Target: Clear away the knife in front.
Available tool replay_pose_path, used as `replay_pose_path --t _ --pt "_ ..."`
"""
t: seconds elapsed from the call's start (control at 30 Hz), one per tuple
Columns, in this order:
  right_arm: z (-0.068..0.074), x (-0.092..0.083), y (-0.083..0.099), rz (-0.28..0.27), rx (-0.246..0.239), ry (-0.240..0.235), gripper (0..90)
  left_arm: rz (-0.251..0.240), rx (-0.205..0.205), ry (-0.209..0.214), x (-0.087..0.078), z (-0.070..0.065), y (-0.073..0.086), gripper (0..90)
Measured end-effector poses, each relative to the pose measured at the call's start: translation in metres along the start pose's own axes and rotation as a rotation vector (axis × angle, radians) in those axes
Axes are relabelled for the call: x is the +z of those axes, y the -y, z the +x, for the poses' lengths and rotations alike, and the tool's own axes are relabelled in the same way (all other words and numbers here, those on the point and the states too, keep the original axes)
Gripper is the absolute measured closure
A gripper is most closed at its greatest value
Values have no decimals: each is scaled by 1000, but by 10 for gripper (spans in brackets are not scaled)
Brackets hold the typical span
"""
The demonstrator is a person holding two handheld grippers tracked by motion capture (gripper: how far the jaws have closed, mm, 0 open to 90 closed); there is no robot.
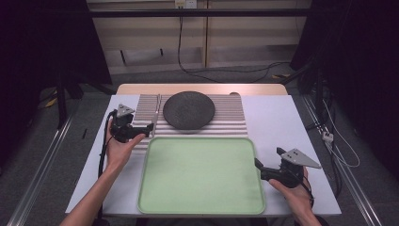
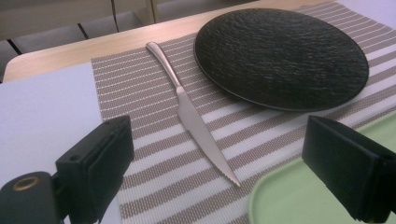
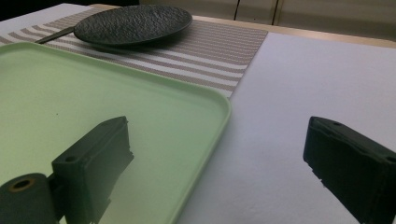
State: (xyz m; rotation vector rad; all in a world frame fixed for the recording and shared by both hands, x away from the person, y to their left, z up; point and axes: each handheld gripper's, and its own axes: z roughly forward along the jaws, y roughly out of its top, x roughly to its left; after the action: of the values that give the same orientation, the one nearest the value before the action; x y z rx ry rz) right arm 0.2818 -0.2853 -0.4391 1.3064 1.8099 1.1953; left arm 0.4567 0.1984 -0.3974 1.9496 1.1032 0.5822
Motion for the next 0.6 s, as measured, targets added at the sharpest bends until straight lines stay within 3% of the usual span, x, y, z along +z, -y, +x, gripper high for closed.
replay_pose_path --t 0.1,0.47,0.6 --pt "0 0 0 1 0 -4 74 24 -4 4 10 2 -7 166" --pt "1 1 0 0 -7 -8 74 104 -22 -22 46 13 -26 112" --pt "1 1 0 4 -13 -7 74 122 -11 -36 56 17 -33 119"
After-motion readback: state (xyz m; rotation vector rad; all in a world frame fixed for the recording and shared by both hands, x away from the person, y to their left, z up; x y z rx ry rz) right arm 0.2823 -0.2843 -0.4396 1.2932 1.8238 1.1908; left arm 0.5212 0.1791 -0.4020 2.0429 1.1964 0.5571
